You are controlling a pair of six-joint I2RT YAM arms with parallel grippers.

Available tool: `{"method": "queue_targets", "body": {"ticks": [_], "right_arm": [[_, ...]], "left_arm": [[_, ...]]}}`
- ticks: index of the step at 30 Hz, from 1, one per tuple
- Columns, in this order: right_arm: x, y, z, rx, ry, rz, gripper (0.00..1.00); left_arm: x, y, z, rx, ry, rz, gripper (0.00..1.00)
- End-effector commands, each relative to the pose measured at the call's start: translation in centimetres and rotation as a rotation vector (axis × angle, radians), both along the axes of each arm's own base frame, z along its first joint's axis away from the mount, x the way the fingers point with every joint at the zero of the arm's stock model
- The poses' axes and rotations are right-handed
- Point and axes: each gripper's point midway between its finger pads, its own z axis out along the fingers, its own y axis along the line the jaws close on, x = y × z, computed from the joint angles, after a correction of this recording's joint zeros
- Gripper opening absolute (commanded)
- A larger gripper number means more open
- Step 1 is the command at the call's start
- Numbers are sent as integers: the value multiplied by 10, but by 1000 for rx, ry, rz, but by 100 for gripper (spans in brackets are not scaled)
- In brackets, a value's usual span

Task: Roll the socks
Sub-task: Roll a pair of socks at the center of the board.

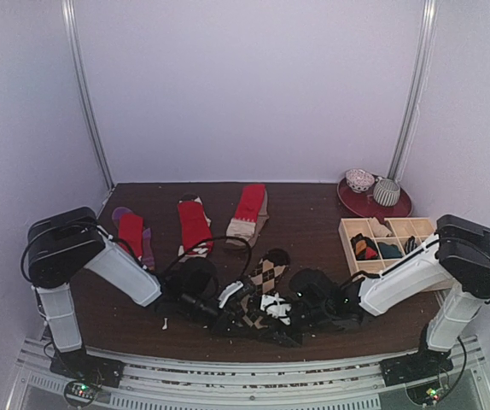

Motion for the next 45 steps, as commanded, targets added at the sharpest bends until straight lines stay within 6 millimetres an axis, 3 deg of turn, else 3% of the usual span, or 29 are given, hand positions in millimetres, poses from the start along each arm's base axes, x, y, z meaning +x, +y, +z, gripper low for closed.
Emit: {"method": "queue_targets", "body": {"ticks": [1, 7, 10, 13, 17, 22, 25, 29, 39, 45], "right_arm": [[2, 3, -11, -25, 59, -54, 34], [-10, -14, -35, -74, 255, -133, 21], [-16, -25, -40, -80, 355, -178, 17], [-21, -29, -34, -62, 484, -205, 15], [-22, -35, -34, -111, 694, -269, 15], [-15, -41, -43, -143, 934, -385, 15], [-8, -46, -49, -155, 987, -439, 14], [-4, -52, -58, -232, 991, -471, 15], [-7, -58, -69, -274, 1023, -510, 14], [-5, -59, -70, -275, 1023, -517, 14]], "left_arm": [[-28, 54, -72, 319, 138, 34, 0], [-12, 48, -58, 292, 48, 67, 1], [6, 44, -37, 268, -64, 96, 18], [25, 43, -8, 233, -218, 122, 43], [41, 46, 44, 122, -457, 148, 90], [33, 45, 88, -13, -809, 116, 91], [20, 42, 96, -71, -962, 101, 89], [14, 35, 99, -139, -1009, 89, 85], [-14, -2, 78, -232, -1120, -164, 61], [-19, -8, 56, -194, -1093, -237, 58]]}}
